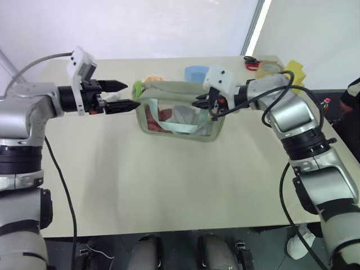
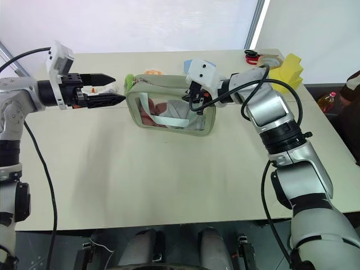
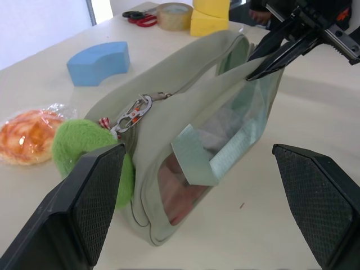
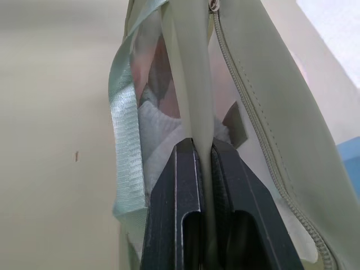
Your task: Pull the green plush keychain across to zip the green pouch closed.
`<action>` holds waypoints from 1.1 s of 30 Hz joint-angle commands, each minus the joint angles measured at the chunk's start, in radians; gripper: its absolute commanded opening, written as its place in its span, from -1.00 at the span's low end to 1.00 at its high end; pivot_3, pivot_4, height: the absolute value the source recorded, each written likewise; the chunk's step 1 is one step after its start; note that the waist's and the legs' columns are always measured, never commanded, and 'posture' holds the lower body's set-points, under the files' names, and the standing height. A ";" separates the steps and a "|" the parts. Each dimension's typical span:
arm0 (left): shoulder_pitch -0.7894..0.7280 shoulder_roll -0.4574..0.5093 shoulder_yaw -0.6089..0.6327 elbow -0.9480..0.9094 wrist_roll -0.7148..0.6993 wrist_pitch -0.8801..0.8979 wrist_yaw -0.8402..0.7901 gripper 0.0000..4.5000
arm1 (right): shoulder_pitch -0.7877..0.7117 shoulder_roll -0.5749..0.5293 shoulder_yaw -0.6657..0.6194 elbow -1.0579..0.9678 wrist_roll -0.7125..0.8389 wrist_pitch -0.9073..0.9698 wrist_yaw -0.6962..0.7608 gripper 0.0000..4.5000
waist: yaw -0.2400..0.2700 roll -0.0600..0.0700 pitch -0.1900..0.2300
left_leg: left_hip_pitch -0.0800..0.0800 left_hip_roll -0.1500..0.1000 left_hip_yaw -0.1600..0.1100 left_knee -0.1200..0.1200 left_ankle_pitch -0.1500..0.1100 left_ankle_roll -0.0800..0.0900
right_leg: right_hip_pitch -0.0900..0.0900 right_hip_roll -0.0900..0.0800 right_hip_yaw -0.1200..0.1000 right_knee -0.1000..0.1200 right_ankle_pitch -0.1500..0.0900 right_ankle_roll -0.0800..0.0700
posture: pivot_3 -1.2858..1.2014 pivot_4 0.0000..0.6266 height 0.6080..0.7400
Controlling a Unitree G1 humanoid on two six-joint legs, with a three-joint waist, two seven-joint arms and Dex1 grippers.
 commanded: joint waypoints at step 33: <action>-0.087 0.082 -0.002 0.095 0.016 -0.068 -0.048 1.00 | 0.125 -0.028 -0.083 -0.534 0.143 0.384 -0.028 -0.10 | 0.002 0.000 0.000 | 0.000 0.000 0.000 0.000 0.000 0.000 | 0.000 0.000 0.000 0.000 0.000 0.000 | 0.03 -0.52 1.00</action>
